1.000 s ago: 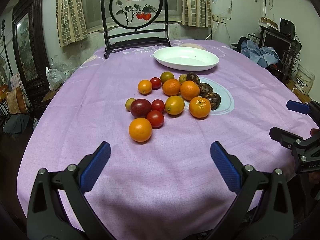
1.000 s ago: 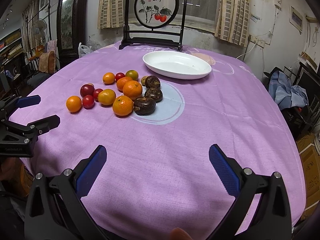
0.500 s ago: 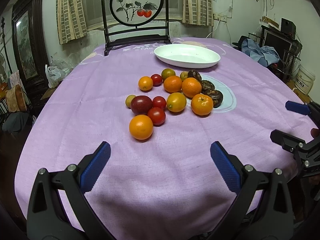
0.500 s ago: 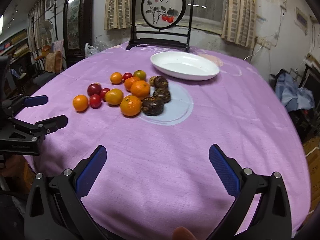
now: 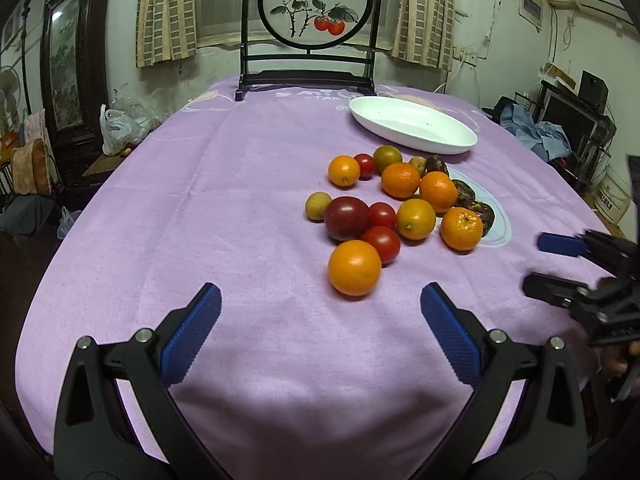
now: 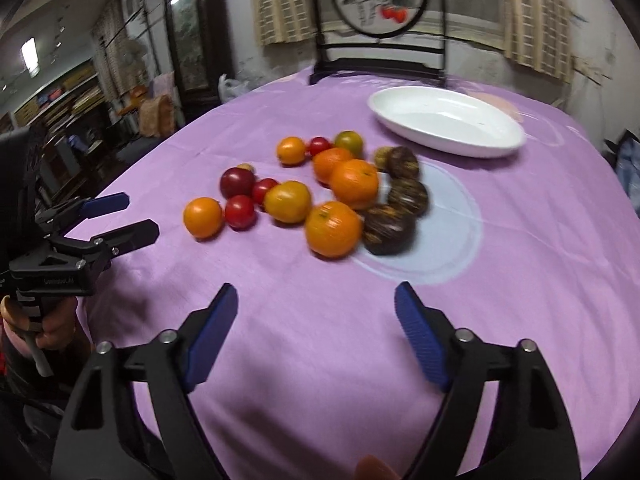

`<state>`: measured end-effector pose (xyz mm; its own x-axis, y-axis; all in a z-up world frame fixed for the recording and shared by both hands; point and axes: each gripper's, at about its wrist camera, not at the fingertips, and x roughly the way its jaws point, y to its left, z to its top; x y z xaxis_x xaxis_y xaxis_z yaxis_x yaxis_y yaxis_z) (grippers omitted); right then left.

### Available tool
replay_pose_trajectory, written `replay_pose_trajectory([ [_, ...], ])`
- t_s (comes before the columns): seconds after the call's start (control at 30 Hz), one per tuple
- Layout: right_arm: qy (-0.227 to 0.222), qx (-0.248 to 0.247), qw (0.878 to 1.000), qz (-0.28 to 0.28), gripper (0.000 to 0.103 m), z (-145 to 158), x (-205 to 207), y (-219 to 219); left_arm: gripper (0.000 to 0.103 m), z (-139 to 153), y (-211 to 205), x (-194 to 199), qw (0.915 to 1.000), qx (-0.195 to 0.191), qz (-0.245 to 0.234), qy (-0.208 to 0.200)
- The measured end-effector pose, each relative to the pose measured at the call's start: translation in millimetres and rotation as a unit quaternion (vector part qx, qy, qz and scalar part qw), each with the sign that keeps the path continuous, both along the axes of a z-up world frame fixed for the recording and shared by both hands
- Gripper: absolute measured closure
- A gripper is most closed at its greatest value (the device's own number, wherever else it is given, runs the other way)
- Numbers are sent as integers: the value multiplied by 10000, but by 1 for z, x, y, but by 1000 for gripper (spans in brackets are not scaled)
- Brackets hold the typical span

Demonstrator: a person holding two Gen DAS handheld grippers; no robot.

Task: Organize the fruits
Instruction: 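Grasp a mandarin with the right tool while the left tool grasps an orange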

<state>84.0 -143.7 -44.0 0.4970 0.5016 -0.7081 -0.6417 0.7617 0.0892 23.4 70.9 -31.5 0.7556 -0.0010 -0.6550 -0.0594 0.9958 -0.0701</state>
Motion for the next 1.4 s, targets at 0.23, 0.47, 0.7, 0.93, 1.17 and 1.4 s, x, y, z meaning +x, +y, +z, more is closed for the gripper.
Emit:
replay_pose_trajectory([
  [0.23,-318,-633,9956,621,35,1,25,29,2,-7,-8,4,9989,228,-394,-51],
  [0.47,-551,-1341,9830,1126,37,-10,47,50,2,-15,-12,10,9981,340,-510,16],
  [0.7,-671,-1661,9747,1336,56,-19,54,59,2,-17,-10,16,9980,240,-572,151],
  [0.93,-244,-909,9854,1420,58,-14,64,44,2,-12,-12,24,9975,190,-651,218],
  [1.17,246,59,9914,1283,58,-3,78,23,30,-12,-20,46,9959,182,-791,409],
  [1.4,180,232,9917,1255,58,4,73,16,48,-17,-27,55,9941,278,-885,566],
])
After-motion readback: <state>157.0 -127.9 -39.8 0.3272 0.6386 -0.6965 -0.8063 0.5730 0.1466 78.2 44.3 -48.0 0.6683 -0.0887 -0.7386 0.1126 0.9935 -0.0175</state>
